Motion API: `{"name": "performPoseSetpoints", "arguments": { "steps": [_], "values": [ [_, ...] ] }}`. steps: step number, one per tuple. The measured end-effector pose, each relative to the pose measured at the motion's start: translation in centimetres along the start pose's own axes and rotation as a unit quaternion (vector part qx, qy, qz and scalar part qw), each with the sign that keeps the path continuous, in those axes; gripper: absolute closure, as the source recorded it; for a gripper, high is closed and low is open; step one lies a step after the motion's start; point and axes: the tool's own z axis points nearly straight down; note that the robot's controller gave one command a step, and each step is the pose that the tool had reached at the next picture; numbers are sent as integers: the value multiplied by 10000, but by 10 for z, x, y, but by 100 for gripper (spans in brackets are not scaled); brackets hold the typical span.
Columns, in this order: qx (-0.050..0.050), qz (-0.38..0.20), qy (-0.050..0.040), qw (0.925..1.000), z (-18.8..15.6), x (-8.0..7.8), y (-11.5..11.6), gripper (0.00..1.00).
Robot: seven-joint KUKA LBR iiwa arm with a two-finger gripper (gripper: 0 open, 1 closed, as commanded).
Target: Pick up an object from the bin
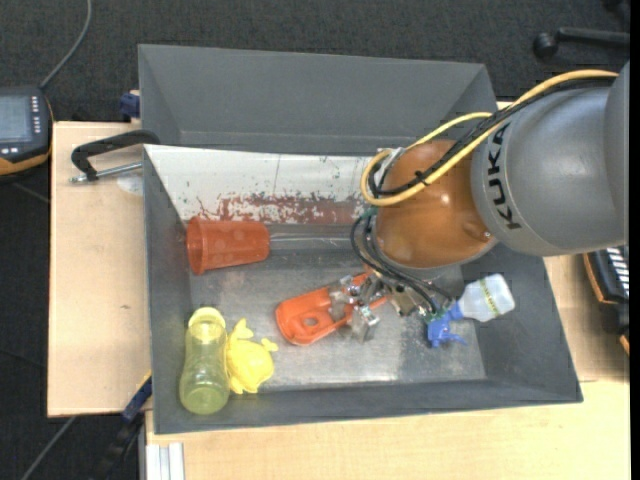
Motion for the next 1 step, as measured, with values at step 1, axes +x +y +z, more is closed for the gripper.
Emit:
{"name": "performPoseSetpoints", "arguments": {
  "steps": [1],
  "values": [
    [6, -163, -51, 9999, -159, -54, 32, 100]
  ]
}}
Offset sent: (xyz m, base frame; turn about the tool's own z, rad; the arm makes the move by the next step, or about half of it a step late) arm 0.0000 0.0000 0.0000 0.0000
